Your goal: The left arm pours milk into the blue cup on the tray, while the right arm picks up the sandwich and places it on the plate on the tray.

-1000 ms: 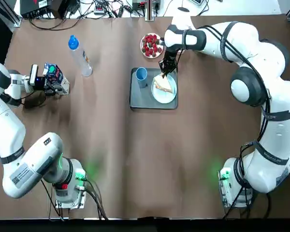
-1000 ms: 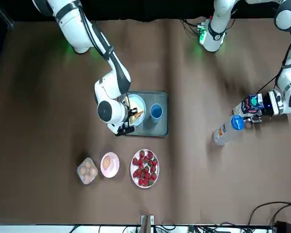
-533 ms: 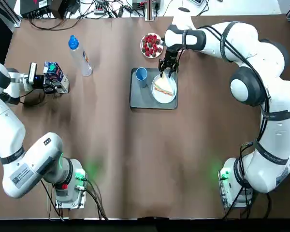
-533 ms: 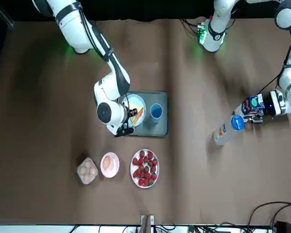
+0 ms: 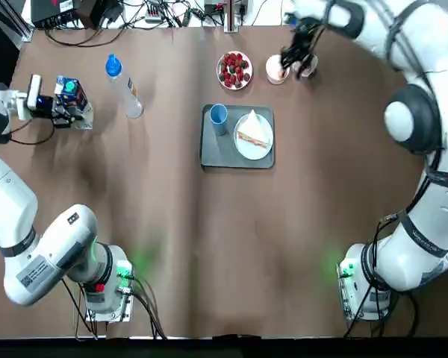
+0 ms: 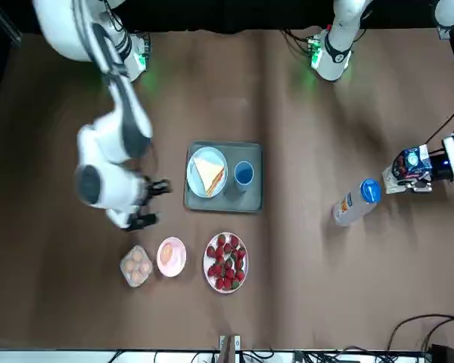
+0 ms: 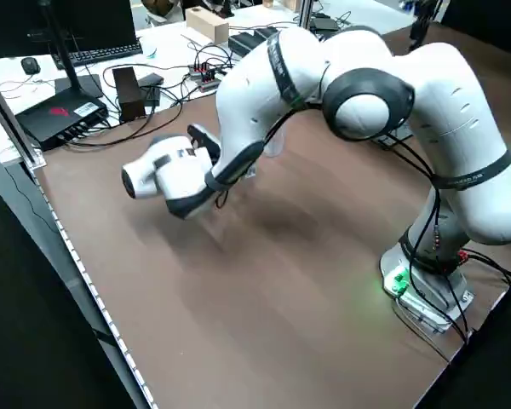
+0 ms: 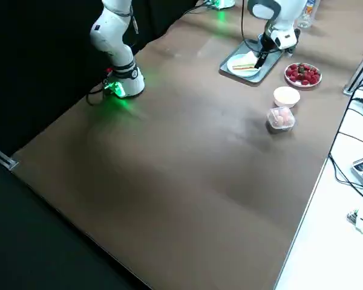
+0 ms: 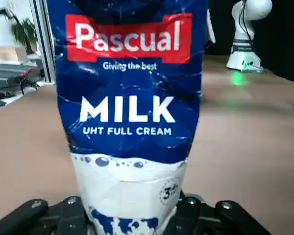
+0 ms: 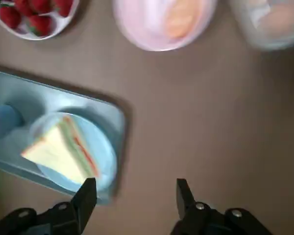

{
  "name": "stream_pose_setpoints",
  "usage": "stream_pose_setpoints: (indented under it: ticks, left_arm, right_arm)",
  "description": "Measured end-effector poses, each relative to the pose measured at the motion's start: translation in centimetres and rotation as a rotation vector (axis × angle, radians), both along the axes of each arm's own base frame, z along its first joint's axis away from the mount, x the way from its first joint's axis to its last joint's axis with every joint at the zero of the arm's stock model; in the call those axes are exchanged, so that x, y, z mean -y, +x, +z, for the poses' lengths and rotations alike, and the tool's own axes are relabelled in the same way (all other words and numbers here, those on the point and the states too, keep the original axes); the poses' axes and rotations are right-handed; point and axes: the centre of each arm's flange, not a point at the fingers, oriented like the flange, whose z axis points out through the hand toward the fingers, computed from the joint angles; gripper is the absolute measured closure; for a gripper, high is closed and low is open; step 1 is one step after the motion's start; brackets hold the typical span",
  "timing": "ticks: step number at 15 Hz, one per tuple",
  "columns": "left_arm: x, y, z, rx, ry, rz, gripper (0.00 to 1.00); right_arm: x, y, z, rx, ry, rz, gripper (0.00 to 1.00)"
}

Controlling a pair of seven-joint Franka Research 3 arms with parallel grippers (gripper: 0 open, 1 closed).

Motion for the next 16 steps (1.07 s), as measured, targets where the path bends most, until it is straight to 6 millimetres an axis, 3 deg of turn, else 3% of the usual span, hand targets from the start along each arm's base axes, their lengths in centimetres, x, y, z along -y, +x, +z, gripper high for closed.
stream_pose_setpoints:
  ticks: [4,8,12,14,16]
  left_arm:
    - [0.1,2.1,7.2,-0.022,0.103,-0.017,0.47]
    - [3.5,4.2,16.5,-0.065,0.241,-0.058,0.48]
    - [11.0,5.6,26.4,-0.119,0.401,-0.108,0.48]
    - [15.6,6.1,29.7,-0.162,0.449,-0.113,0.48]
    - [19.9,6.4,31.4,-0.227,0.509,-0.117,0.49]
  right_arm:
    - [9.0,-0.1,10.2,0.086,-0.008,-0.062,0.19]
    - [15.1,-2.6,17.5,0.134,-0.016,-0.132,0.06]
    - [18.4,-5.5,23.4,0.200,-0.043,-0.168,0.00]
    - [19.3,-6.9,26.0,0.247,-0.061,-0.178,0.00]
    - [20.0,-7.9,27.5,0.270,-0.070,-0.186,0.00]
